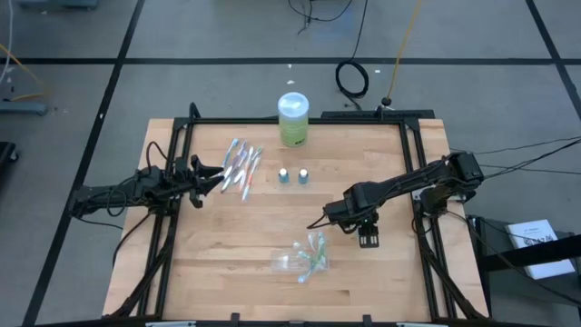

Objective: Pick & Place toothbrushing station
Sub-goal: Put the mouthwash into the transparent organizer

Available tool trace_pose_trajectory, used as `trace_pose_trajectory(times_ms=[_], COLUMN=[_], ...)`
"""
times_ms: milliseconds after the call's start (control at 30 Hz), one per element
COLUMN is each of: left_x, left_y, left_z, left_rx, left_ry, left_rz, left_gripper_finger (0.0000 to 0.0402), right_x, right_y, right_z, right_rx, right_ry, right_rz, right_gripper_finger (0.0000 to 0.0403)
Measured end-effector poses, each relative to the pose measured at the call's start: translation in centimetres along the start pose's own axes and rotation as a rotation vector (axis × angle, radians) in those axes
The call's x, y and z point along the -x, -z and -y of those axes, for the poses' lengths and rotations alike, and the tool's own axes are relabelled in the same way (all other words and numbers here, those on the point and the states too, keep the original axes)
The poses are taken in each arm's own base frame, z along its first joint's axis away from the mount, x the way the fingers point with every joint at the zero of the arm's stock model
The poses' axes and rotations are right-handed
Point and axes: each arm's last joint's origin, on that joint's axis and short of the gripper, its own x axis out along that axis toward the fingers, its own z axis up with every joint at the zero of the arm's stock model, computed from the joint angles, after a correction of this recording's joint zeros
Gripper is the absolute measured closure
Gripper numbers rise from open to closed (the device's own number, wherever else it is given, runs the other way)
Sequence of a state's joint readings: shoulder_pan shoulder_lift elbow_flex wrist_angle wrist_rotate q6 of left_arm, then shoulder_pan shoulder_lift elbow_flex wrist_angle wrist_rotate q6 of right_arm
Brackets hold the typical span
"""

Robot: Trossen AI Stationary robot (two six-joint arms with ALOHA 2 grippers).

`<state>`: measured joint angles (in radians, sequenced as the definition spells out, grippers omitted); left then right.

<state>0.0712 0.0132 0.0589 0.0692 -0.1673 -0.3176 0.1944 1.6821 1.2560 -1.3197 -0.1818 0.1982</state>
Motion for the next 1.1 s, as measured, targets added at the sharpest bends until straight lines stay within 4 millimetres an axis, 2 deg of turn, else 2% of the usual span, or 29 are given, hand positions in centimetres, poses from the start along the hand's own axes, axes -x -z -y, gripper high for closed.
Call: trace_pose_trajectory(times_ms=[200,400,533,633,733,833,933,1100], left_x=[0.0,0.0,0.0,0.0,0.0,0.0,0.0,0.0], left_y=[0.1,0.1,0.2,0.2,0.2,0.2,0.2,0.2], left_z=[0.0,0.0,0.0,-0.1,-0.1,-0.1,-0.1,-0.1], left_rx=[-0.002,-0.003,-0.002,-0.003,-0.003,-0.005,-0.006,-0.006], left_ry=[-0.005,-0.005,-0.005,-0.005,-0.005,-0.005,-0.007,-0.007], left_rz=[-0.014,-0.014,-0.015,-0.016,-0.017,-0.018,-0.022,-0.021], left_gripper_finger=[0.0236,0.0236,0.0236,0.0236,0.0236,0.0236,0.0236,0.0236], right_x=[0.7,3.1,4.9,5.9,6.1,4.8,2.2,-3.4], right_y=[0.4,2.0,4.6,7.2,10.1,12.4,13.8,13.8], right_z=[0.4,0.5,0.4,0.0,-0.8,-1.5,-1.8,-2.0], right_rx=[-0.058,-0.122,-0.247,-0.355,-0.465,-0.563,-0.581,-0.581], right_ry=[0.012,0.062,0.060,0.083,0.078,0.042,-0.006,-0.078], right_rz=[-0.046,-0.049,0.001,0.107,0.250,0.396,0.508,0.678], right_gripper_finger=[0.0236,0.0238,0.0239,0.0238,0.0239,0.0239,0.0241,0.0253])
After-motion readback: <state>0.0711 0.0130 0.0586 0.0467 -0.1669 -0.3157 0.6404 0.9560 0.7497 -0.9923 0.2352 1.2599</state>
